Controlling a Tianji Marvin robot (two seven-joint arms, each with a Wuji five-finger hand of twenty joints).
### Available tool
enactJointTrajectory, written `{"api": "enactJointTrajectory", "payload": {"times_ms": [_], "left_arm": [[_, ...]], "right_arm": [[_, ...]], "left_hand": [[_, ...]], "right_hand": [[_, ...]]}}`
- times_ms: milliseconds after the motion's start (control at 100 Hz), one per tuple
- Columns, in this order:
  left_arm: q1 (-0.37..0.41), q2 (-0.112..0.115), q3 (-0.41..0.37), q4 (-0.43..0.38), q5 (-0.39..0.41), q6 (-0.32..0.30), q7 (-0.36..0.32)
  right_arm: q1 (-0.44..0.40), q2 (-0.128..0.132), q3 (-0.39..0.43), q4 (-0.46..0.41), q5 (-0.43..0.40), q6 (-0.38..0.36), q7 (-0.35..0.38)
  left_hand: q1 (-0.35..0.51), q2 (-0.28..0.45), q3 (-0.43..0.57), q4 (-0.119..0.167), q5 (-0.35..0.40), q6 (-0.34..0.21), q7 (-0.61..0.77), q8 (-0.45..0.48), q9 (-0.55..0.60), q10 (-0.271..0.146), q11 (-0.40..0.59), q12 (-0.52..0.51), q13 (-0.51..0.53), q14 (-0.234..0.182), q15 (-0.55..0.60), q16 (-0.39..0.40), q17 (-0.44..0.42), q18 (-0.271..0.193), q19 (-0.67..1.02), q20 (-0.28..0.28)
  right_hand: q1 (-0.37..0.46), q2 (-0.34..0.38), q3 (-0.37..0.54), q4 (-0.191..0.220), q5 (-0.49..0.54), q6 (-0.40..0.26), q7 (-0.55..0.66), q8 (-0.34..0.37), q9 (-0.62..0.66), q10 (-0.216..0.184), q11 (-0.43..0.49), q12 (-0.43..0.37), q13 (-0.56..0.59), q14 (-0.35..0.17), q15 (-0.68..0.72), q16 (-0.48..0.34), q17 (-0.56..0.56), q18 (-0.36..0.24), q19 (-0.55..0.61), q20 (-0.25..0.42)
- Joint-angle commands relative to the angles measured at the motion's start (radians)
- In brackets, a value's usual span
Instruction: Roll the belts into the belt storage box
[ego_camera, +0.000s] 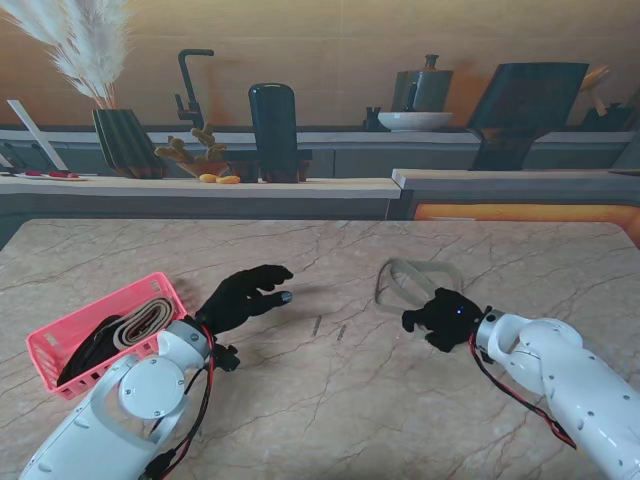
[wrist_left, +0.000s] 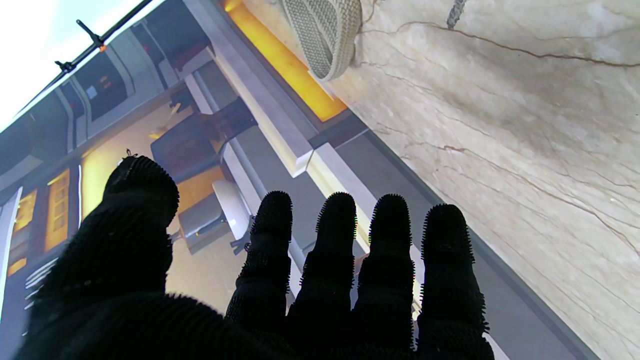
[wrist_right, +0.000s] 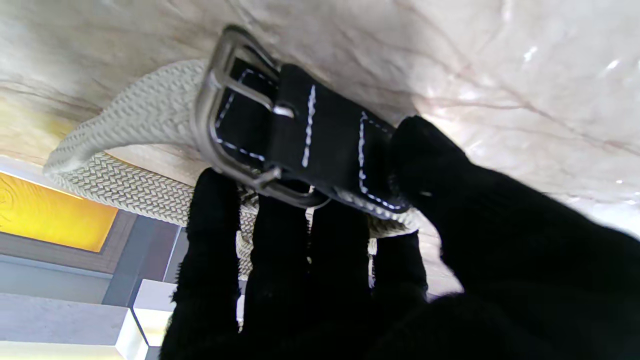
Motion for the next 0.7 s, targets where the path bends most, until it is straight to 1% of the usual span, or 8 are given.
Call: {"api": "enactJointTrajectory", "payload": {"times_ms": [0,80,210,300,380,460,560,690], "left_arm": [[0.004,-0.006,0.002,0.0,-0.003,0.003,0.003],[0.004,-0.007,0.001,0.001,-0.001,0.003,0.008],[0.004,-0.008,0.001,0.002,0.0,0.002,0.014],[0.006,-0.009,0.0,0.001,0.0,0.004,0.018],[0.006,-0.01,-0.001,0.001,0.001,0.003,0.022],[0.006,-0.011,-0.001,0.001,0.001,0.005,0.024],[0.007,-0.012,-0.001,0.0,-0.002,0.009,0.026],[0.007,-0.012,-0.002,0.0,-0.002,0.012,0.028]], "right_arm": [[-0.012,-0.007,-0.006,0.011,-0.015,-0.008,0.004],[-0.013,-0.006,-0.004,0.003,-0.018,-0.033,0.003],[-0.017,-0.009,0.0,-0.015,-0.014,-0.068,-0.005],[-0.02,-0.013,0.003,-0.03,-0.006,-0.091,-0.004],[-0.024,-0.017,0.006,-0.043,0.005,-0.105,-0.002],[-0.031,-0.023,0.013,-0.059,0.021,-0.111,0.01],[-0.04,-0.033,0.021,-0.072,0.058,-0.107,0.029],[-0.051,-0.047,0.024,-0.086,0.115,-0.085,0.061]], "left_hand": [[0.029,0.035,-0.031,0.04,0.011,-0.027,-0.019,0.014,0.028,-0.02,-0.005,0.01,0.022,-0.001,0.014,0.007,0.005,0.005,0.026,0.016],[0.032,0.036,-0.032,0.04,0.015,-0.028,-0.016,0.015,0.031,-0.024,-0.003,0.011,0.026,-0.001,0.017,0.009,0.006,0.006,0.03,0.018],[0.035,0.036,-0.032,0.04,0.018,-0.028,-0.013,0.017,0.04,-0.035,0.001,0.013,0.03,-0.004,0.02,0.011,0.007,0.007,0.036,0.02],[0.038,0.038,-0.031,0.04,0.021,-0.028,-0.01,0.018,0.047,-0.039,0.004,0.013,0.035,-0.006,0.023,0.012,0.008,0.006,0.039,0.021],[0.039,0.039,-0.032,0.04,0.023,-0.029,-0.008,0.018,0.048,-0.037,0.004,0.013,0.037,-0.004,0.024,0.013,0.008,0.008,0.042,0.022],[0.039,0.044,-0.033,0.039,0.025,-0.029,-0.006,0.019,0.05,-0.037,0.005,0.013,0.038,-0.006,0.026,0.014,0.009,0.007,0.045,0.022],[0.043,0.045,-0.033,0.039,0.028,-0.028,-0.004,0.019,0.05,-0.031,0.004,0.013,0.038,-0.004,0.028,0.014,0.008,0.009,0.047,0.022],[0.046,0.049,-0.035,0.039,0.034,-0.03,-0.002,0.02,0.051,-0.03,0.005,0.013,0.039,-0.004,0.029,0.015,0.007,0.01,0.049,0.022]], "right_hand": [[0.032,0.032,0.009,-0.034,0.086,0.028,0.089,-0.122,0.062,-0.041,-0.103,-0.055,0.035,-0.032,-0.023,-0.023,0.012,-0.018,0.049,-0.026],[0.019,0.041,0.004,-0.036,0.147,-0.063,0.151,-0.177,0.105,-0.032,-0.151,-0.074,0.064,-0.024,-0.039,-0.032,0.027,-0.009,0.066,-0.016],[0.015,0.038,0.01,-0.036,0.224,-0.189,0.198,-0.189,0.123,-0.007,-0.157,-0.08,0.083,-0.008,-0.037,-0.029,0.034,0.0,0.066,-0.014],[0.012,0.03,0.01,-0.037,0.253,-0.22,0.207,-0.191,0.131,-0.007,-0.152,-0.08,0.091,-0.007,-0.033,-0.025,0.033,0.011,0.063,-0.014],[-0.007,0.035,-0.002,-0.04,0.338,-0.26,0.225,-0.187,0.139,0.037,-0.112,-0.082,0.097,0.009,-0.008,-0.007,0.026,0.03,0.05,-0.013],[-0.023,0.023,-0.005,-0.04,0.388,-0.269,0.215,-0.192,0.131,0.057,-0.091,-0.082,0.084,0.021,0.013,0.011,0.01,0.04,0.038,-0.011],[-0.029,0.029,-0.01,-0.042,0.38,-0.269,0.201,-0.194,0.125,0.033,-0.086,-0.08,0.082,0.01,0.032,0.024,0.004,0.037,0.033,-0.008],[-0.019,-0.008,0.0,-0.037,0.27,-0.182,0.15,-0.187,0.137,0.002,-0.113,-0.09,0.087,-0.01,0.021,0.022,0.005,0.024,0.026,0.002]]}}
